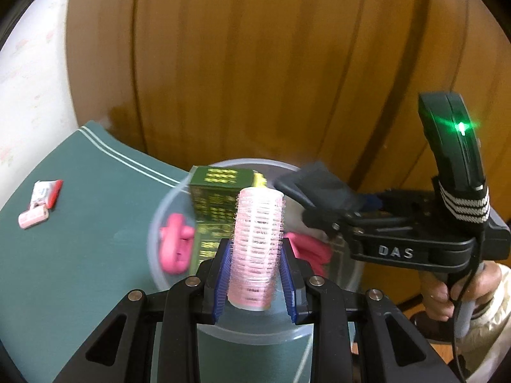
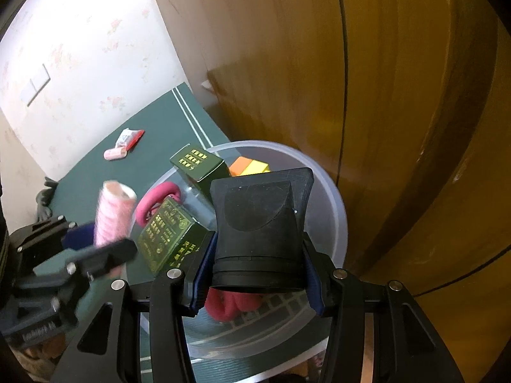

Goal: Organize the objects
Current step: 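Release the pink curler into the bowl with left tool while right tool releases the nozzle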

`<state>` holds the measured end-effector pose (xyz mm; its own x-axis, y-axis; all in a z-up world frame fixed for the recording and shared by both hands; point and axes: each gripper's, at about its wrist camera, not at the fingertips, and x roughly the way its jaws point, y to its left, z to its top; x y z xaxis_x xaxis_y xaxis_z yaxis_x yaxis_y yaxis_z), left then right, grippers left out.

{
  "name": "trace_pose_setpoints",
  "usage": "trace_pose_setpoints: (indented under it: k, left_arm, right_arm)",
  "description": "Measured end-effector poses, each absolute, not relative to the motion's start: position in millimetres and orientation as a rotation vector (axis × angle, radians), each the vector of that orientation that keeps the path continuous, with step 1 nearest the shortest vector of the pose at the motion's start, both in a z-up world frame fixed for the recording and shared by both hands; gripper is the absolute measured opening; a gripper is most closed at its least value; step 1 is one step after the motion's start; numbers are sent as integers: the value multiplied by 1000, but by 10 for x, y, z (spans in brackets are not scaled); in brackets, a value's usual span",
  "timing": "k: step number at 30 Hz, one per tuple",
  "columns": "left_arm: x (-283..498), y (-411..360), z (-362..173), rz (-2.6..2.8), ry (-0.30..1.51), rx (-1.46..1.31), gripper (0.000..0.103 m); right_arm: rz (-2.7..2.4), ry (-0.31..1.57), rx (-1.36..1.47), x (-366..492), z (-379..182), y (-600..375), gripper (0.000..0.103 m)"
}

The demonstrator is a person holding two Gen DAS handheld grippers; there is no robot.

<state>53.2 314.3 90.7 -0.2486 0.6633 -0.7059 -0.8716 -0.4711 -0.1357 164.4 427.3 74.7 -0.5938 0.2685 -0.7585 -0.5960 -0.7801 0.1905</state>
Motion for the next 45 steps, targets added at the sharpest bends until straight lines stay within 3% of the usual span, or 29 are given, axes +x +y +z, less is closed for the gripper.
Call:
trace_pose_setpoints:
  k: [8,13,24,28,35,45]
  left_arm:
    - [685,3269,839,1847,390,-888,32]
    - [601,3268,800,1858,391,-911,50]
    - [579,3159,808,1893,398,-907,51]
    - [547,3147,837,1920,394,-897,61]
    - [473,2986,904,1972,404,-887,64]
    - [293,2805,1090,2077,513,-801,78]
  right_arm:
    - [2356,476,-987,1703,806,4205,50]
    - [2351,429,-970,1709,821,4178,50]
    - [2343,337,-968,1672,807,4105,50]
    - [2344,321,-972,1660,807,4085,50]
    - [2340,302,-982,1627,811,4043,50]
    - [2344,301,-986,1590,848,4006,51]
